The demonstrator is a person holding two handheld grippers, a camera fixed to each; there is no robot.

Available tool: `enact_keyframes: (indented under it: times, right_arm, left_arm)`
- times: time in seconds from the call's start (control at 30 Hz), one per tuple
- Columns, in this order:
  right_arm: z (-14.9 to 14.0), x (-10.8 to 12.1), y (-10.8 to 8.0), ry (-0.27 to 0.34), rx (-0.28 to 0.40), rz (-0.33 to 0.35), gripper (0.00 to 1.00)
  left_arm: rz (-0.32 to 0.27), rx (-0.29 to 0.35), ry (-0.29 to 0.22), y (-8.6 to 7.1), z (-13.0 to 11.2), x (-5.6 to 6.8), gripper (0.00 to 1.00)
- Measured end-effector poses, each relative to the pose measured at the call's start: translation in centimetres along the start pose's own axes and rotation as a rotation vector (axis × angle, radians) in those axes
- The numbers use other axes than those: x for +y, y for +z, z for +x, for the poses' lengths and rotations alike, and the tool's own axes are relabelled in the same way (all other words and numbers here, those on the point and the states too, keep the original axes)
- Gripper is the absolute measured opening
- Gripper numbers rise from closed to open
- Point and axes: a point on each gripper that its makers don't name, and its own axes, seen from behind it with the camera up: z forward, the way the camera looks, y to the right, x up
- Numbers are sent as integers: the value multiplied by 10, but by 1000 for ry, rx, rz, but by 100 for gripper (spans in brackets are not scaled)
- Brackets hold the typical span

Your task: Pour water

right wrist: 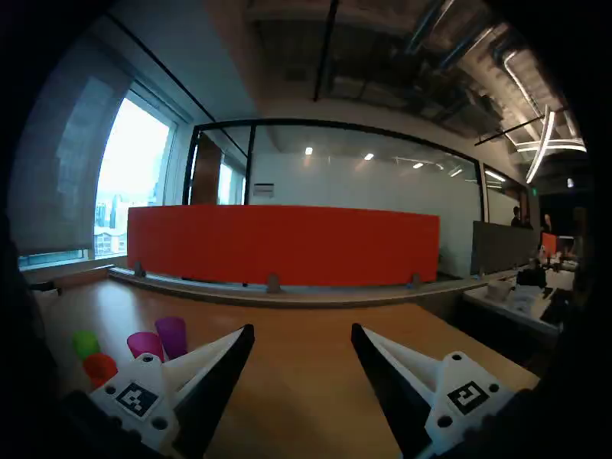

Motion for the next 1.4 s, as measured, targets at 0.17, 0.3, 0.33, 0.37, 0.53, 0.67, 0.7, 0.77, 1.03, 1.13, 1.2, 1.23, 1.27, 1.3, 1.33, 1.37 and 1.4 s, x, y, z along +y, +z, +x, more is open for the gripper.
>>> enact_keyframes:
  times: [0.17, 0.3, 0.33, 0.37, 0.53, 0.67, 0.7, 0.77, 1.03, 1.13, 1.2, 1.23, 1.27, 1.3, 1.33, 1.37, 1.4]
  right_arm:
    - [1, 1, 0, -1, 0, -3, 98]
    - [0, 4, -1, 1, -6, -10, 98]
    - [-1, 4, -1, 1, -8, -11, 98]
    - [-1, 5, -1, 2, -9, -12, 98]
    - [-1, 5, -3, 7, -8, -12, 98]
    - [1, 5, -3, 6, -7, -12, 98]
    - [1, 5, -4, 5, -7, -12, 98]
    - [1, 5, -4, 6, -6, -11, 99]
    - [0, 6, -5, 13, -5, -13, 99]
    - [1, 7, -7, 17, 1, -13, 98]
    - [3, 8, -8, 21, 6, -12, 99]
    - [4, 8, -8, 21, 8, -11, 99]
    - [4, 8, -8, 21, 11, -11, 99]
    - [5, 9, -8, 22, 13, -11, 98]
    - [6, 9, -9, 21, 17, -11, 98]
    - [7, 9, -9, 20, 22, -11, 98]
    - [8, 10, -9, 19, 26, -11, 98]
  left_arm:
    - [6, -11, 2, 1, -5, -3, 92]
    - [13, -15, 5, 2, -7, -7, 92]
    - [14, -16, 5, 2, -8, -7, 92]
    - [14, -17, 5, 2, -9, -7, 92]
    - [17, -18, 5, 2, -12, -7, 92]
    - [19, -16, 15, 2, -12, -7, 92]
    - [19, -15, 18, 2, -12, -7, 92]
    - [18, -14, 27, 2, -12, -6, 92]
    - [20, -12, 53, 1, -13, -4, 92]
    - [20, -13, 55, 1, -13, -3, 92]
    - [20, -14, 55, 1, -13, -3, 92]
    - [20, -14, 56, 1, -13, -3, 92]
    - [20, -14, 57, 1, -13, -3, 92]
    - [20, -15, 57, 1, -13, -3, 92]
    - [20, -15, 57, 1, -13, -3, 92]
    - [20, -15, 58, 1, -13, -3, 92]
    - [20, -15, 58, 1, -13, -3, 92]
